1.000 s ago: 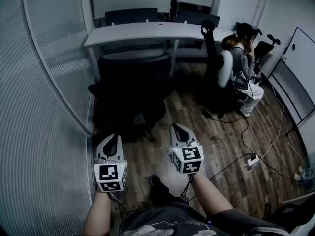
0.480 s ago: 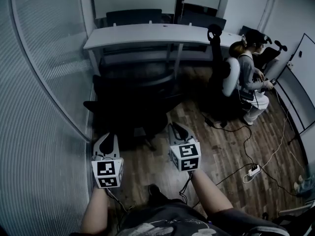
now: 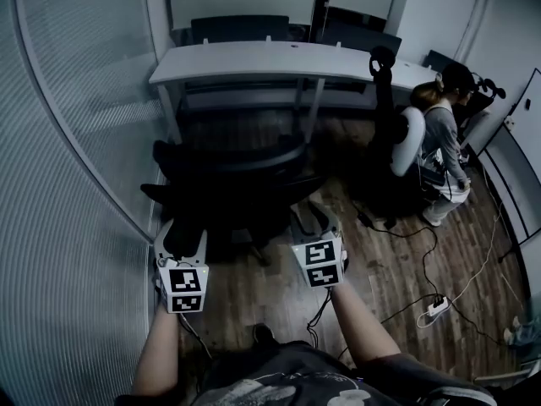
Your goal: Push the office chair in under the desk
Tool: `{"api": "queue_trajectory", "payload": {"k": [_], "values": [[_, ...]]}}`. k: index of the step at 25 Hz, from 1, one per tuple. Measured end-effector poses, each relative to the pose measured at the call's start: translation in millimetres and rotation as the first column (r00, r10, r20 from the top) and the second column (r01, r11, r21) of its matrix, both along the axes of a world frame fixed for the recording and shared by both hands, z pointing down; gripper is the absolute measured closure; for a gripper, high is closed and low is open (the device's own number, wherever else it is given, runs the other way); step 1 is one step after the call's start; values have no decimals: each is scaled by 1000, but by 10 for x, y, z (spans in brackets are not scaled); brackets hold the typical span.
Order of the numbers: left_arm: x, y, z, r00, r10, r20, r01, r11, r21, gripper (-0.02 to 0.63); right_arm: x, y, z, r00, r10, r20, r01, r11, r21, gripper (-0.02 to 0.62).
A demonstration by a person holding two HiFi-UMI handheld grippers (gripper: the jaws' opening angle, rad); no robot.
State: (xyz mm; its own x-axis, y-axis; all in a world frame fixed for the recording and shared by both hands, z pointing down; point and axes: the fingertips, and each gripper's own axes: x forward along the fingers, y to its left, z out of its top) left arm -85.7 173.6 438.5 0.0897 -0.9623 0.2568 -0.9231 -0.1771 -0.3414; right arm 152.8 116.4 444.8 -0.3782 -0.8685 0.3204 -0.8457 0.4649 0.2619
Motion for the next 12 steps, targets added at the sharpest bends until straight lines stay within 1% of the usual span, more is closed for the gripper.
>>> {"api": "queue_trajectory", "payload": {"k": [3, 6, 9, 12], "values": [[-61, -134, 82, 996, 6, 88, -3, 999, -41, 305, 40, -154, 15, 998, 16, -69, -15, 999, 28, 387], [-149, -243, 86, 982, -13, 188, 23, 999, -47, 265, 105, -285, -21, 986, 40, -163, -27, 996, 85, 325], [-227, -373, 82, 958, -8, 286, 23, 998, -51, 245, 135, -431, -35, 962, 41, -269, -8, 992, 124, 301], [-312, -509, 144, 921, 30, 389, 7, 996, -93, 242, 141, -595, -12, 927, 23, -373, 30, 990, 136, 296]]}}
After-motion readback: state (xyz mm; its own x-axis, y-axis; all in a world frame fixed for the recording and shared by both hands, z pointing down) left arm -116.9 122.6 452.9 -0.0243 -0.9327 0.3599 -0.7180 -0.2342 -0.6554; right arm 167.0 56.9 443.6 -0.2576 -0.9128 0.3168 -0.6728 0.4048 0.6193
